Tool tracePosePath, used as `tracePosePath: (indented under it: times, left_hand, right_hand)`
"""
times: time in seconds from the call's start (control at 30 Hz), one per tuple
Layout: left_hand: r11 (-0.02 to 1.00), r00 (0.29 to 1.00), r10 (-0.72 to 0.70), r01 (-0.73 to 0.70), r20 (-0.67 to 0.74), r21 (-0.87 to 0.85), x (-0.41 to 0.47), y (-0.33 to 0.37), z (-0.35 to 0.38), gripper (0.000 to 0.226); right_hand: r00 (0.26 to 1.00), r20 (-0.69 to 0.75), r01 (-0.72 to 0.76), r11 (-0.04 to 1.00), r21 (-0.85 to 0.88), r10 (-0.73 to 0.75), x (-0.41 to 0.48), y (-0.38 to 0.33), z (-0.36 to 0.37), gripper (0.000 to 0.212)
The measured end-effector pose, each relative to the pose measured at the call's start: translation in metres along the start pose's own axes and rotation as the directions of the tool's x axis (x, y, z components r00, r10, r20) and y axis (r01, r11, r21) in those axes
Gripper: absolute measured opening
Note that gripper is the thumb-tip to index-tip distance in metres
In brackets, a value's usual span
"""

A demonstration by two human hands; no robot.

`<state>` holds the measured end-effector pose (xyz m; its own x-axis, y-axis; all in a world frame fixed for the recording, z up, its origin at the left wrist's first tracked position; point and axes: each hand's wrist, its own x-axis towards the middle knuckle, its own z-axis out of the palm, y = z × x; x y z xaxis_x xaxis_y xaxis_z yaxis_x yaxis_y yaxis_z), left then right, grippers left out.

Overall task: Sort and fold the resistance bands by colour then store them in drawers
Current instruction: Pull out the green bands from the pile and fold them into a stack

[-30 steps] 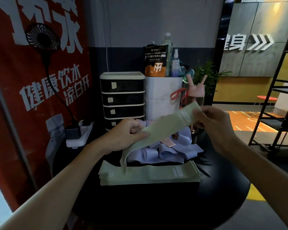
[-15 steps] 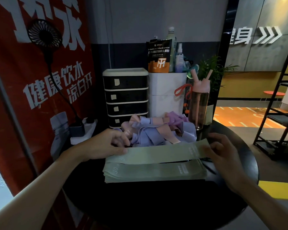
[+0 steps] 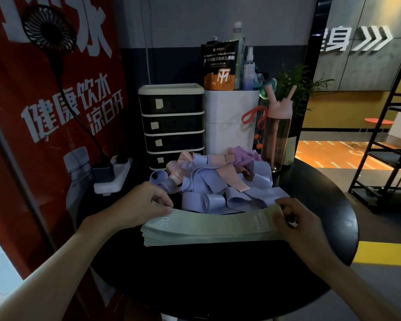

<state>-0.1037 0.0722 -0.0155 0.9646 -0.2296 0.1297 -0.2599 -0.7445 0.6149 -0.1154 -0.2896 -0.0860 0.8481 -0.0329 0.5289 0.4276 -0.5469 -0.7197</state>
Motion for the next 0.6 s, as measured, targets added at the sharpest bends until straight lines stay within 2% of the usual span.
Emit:
tracePosePath:
  times: [0.2, 0.3, 0.37, 0.47, 0.6]
  left_hand:
    - [0.996, 0.999, 0.018, -0.021, 0.030, 0.087, -0.003, -0.002, 0.007, 0.004]
    - [0.983, 0.998, 0.048, -0.054, 0.041, 0.174, -0.005, -0.002, 0.010, 0.006]
    - [0.966, 0.996, 0.054, -0.070, 0.070, 0.250, -0.007, -0.001, 0.011, 0.025]
    - [0.918, 0.984, 0.108, -0.154, 0.141, 0.366, -0.010, 0.002, 0.016, 0.051]
    - [0.900, 0.976, 0.104, -0.174, 0.190, 0.399, -0.012, 0.012, 0.028, 0.069]
  right_hand:
    - [0.996, 0.085, 0.037, 0.992, -0.124, -0.026, 0.004, 0.003, 0.002, 0.029]
    - [0.994, 0.066, 0.099, 0.985, -0.142, -0.090, 0.004, 0.006, 0.004, 0.026]
    - [0.987, 0.080, 0.151, 0.969, -0.198, -0.138, 0.003, 0.009, 0.004, 0.024]
    - [0.972, 0.212, 0.156, 0.956, -0.249, -0.103, 0.002, 0.005, 0.004, 0.038]
    - [0.950, 0.306, 0.139, 0.967, -0.214, -0.068, 0.001, 0.006, 0.004, 0.045]
